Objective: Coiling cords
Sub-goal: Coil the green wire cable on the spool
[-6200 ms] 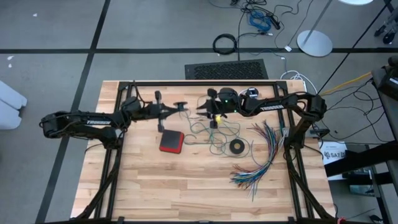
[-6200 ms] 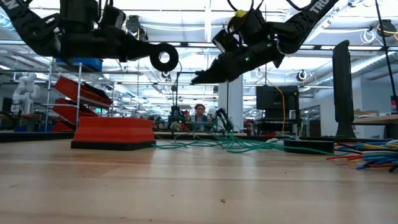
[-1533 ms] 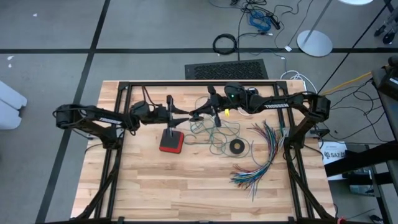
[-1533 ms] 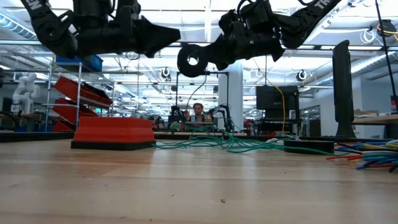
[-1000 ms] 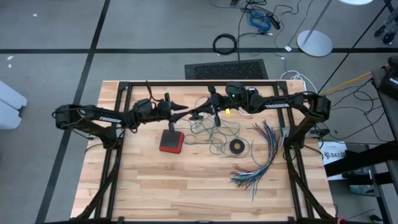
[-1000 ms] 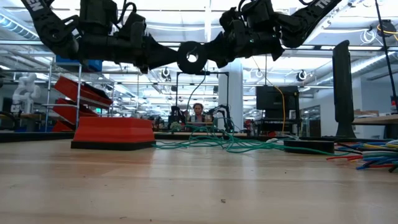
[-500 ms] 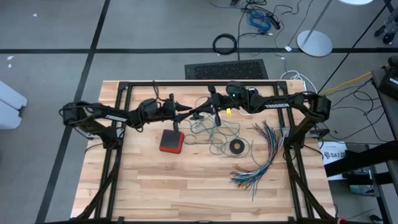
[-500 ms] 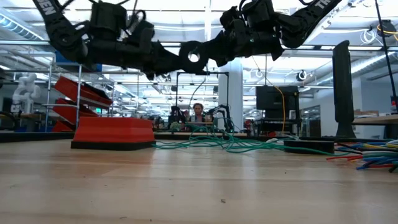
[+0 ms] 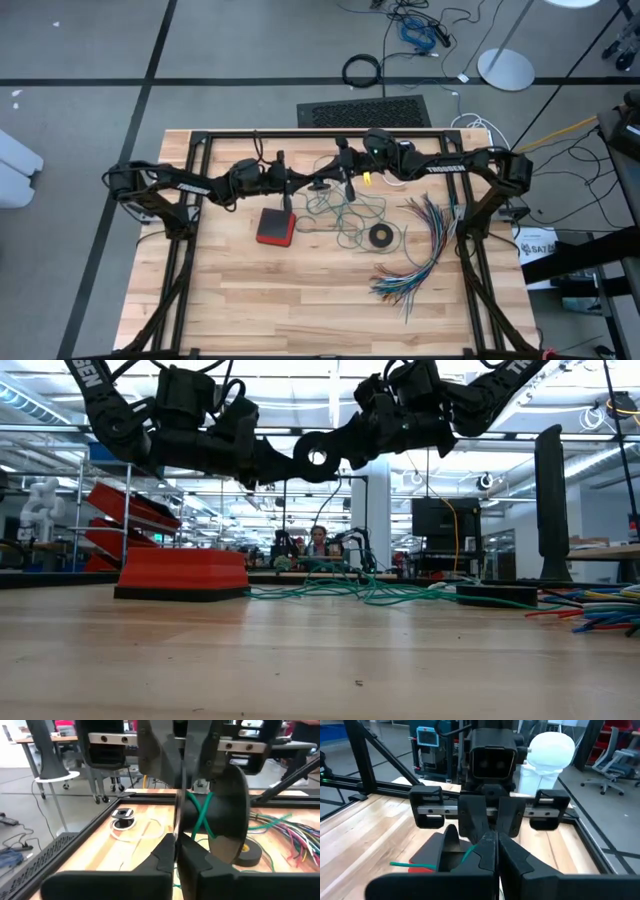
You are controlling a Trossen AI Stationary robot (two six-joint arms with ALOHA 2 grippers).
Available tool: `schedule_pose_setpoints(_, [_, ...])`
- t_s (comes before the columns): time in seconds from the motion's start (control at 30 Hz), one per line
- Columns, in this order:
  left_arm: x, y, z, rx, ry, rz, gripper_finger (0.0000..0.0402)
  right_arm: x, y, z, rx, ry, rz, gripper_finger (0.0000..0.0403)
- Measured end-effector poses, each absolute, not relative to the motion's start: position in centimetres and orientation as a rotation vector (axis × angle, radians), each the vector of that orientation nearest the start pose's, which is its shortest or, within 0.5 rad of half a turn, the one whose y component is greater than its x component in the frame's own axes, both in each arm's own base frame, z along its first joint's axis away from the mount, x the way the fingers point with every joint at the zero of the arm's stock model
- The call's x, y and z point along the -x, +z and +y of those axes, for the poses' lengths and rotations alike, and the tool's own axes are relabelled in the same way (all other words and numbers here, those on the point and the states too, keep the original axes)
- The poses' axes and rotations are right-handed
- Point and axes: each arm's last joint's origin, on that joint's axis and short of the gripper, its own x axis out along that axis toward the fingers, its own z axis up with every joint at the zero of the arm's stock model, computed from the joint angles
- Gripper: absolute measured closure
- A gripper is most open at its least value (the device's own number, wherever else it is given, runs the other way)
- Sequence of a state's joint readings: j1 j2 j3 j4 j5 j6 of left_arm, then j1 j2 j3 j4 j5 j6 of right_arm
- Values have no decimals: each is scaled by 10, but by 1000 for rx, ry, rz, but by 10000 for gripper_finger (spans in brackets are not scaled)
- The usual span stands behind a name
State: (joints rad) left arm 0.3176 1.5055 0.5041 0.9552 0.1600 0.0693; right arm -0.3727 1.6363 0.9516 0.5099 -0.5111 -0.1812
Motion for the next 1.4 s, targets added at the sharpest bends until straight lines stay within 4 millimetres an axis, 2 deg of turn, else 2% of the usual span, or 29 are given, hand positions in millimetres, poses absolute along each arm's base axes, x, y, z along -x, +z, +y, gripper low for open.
schedule_pose_setpoints(0.33, [-269, 188, 86, -109, 228, 68, 398, -331, 241, -129, 70, 122, 180, 403])
schedule_pose_setpoints(0.57, [-268, 191, 89, -131, 274, 59, 400, -318, 252, -135, 57, 91, 197, 399])
schedule_pose_setpoints(1.4, [-267, 190, 90, -130, 264, 57, 382, -317, 254, -132, 62, 102, 196, 399])
